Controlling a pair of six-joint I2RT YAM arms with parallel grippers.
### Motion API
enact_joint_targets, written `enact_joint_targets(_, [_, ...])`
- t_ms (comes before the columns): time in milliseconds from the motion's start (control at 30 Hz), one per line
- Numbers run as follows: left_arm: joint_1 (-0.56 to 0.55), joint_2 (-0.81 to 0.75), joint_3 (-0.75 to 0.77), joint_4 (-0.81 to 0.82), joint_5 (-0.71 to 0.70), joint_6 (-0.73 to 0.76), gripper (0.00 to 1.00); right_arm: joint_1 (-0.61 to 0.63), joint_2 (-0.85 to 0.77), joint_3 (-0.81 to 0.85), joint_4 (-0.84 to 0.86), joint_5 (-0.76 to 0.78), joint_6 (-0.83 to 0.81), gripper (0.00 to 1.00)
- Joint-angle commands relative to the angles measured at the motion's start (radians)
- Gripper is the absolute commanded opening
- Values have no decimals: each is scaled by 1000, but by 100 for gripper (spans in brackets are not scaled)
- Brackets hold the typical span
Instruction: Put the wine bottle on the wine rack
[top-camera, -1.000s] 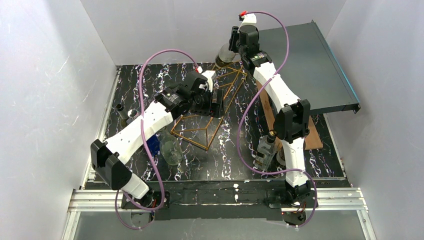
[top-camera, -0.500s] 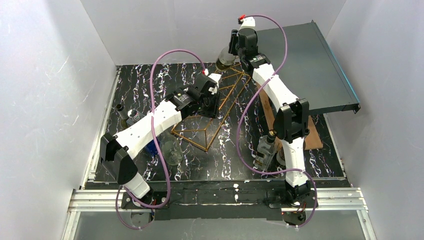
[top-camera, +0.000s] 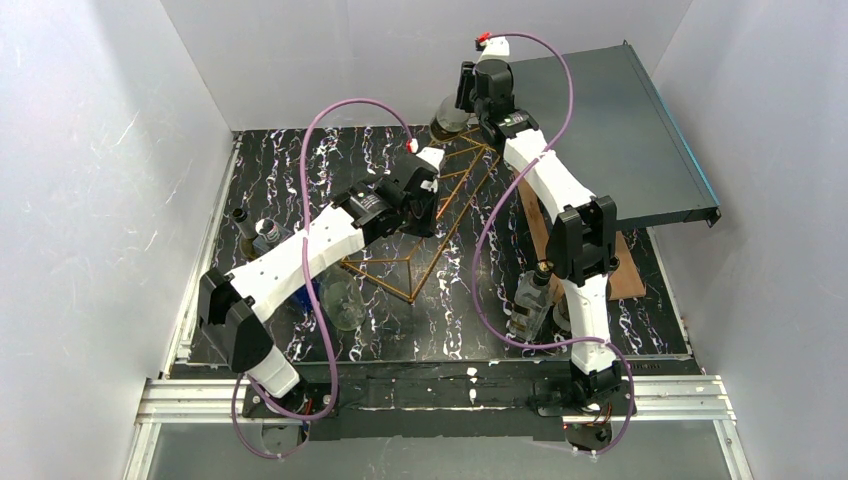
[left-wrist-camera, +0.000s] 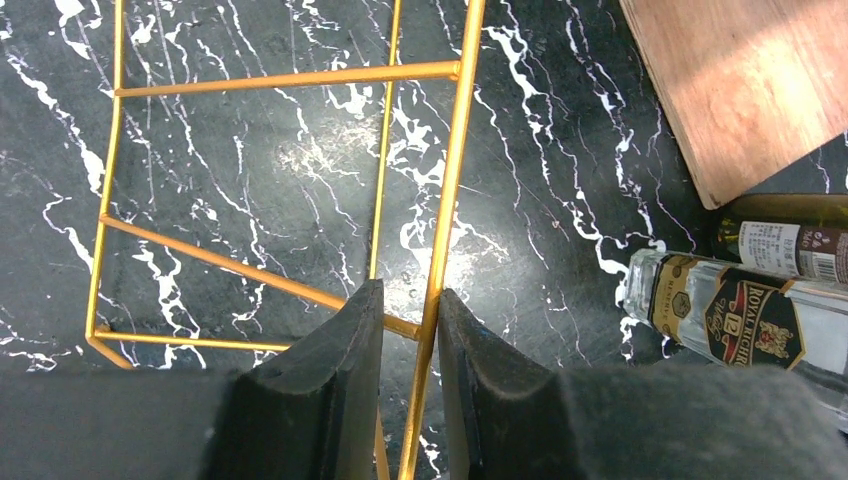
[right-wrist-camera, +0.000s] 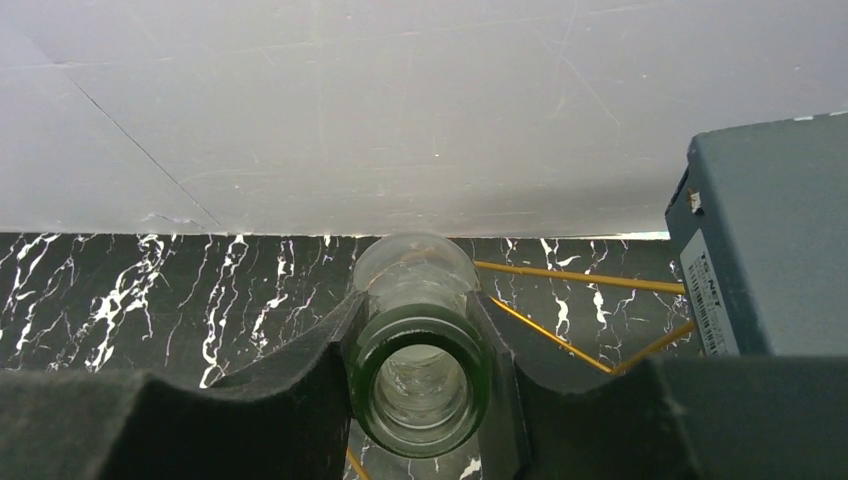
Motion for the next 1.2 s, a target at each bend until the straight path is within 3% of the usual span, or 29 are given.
enact_joint_targets(0, [24,-37,-43,-54,-163,-37,0,-5,-19,-4,87,82,-35,49])
enact_joint_targets(333, [24,-50,-60,-54,-179,-53,0,-6,-9,1,61,67,-39,62])
enact_joint_targets(633, [24,-46,-62,-65,-212,-91,0,-6,-64,64,-50,59,-54,98])
enact_joint_targets(1167, [24,-60,-88,-71,-224,-116,0,-6,-145,72,-126,127,-144,98])
